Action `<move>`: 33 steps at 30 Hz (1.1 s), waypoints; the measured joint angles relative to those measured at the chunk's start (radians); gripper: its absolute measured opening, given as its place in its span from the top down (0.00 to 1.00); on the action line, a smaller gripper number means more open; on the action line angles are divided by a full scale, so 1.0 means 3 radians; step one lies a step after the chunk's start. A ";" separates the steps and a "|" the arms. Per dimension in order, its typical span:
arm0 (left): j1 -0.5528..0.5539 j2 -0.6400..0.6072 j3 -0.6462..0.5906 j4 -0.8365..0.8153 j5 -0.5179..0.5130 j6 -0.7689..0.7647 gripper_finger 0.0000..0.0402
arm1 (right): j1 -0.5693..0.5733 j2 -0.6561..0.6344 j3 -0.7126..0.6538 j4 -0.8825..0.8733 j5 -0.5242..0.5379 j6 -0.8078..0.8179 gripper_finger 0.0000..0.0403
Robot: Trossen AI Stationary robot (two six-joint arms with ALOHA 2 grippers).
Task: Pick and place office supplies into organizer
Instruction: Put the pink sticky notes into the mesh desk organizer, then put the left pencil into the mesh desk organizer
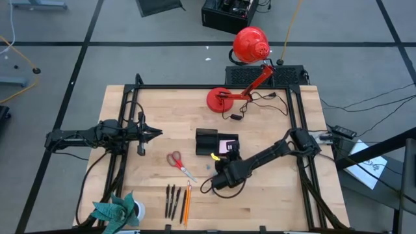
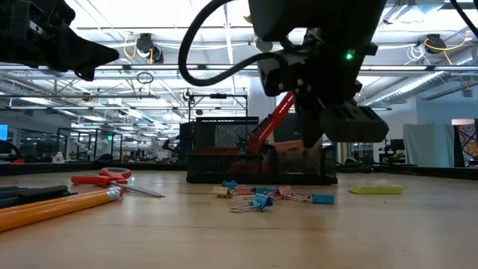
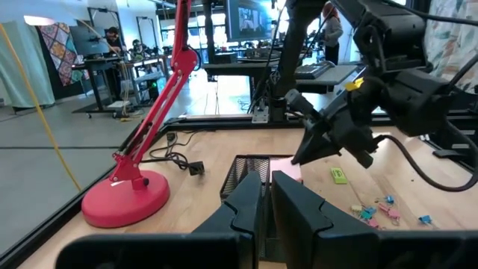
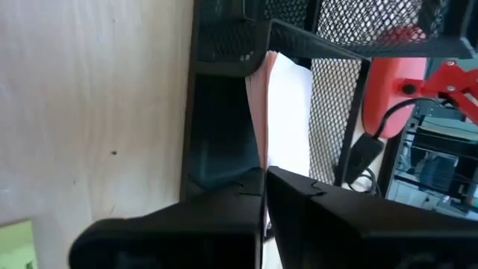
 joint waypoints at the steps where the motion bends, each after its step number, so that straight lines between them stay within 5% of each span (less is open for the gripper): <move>1: 0.0000 0.0000 0.0000 0.0000 0.0000 0.0001 0.90 | -0.0009 0.0000 -0.0021 0.0045 -0.0004 -0.0012 1.00; 13: 0.0000 0.0000 0.0000 0.0000 0.0000 0.0000 0.90 | -0.0068 0.0000 -0.0204 0.0354 -0.0140 -0.0100 0.99; 27: -0.0001 0.0000 0.0000 0.0000 0.0000 0.0000 0.90 | -0.0058 -0.0046 -0.0193 0.0327 -0.0299 -0.0008 0.73; 33: 0.0000 0.0000 0.0000 0.0001 -0.0001 0.0000 0.90 | -0.0020 -0.0510 -0.0105 0.0329 -0.0272 -0.0065 0.69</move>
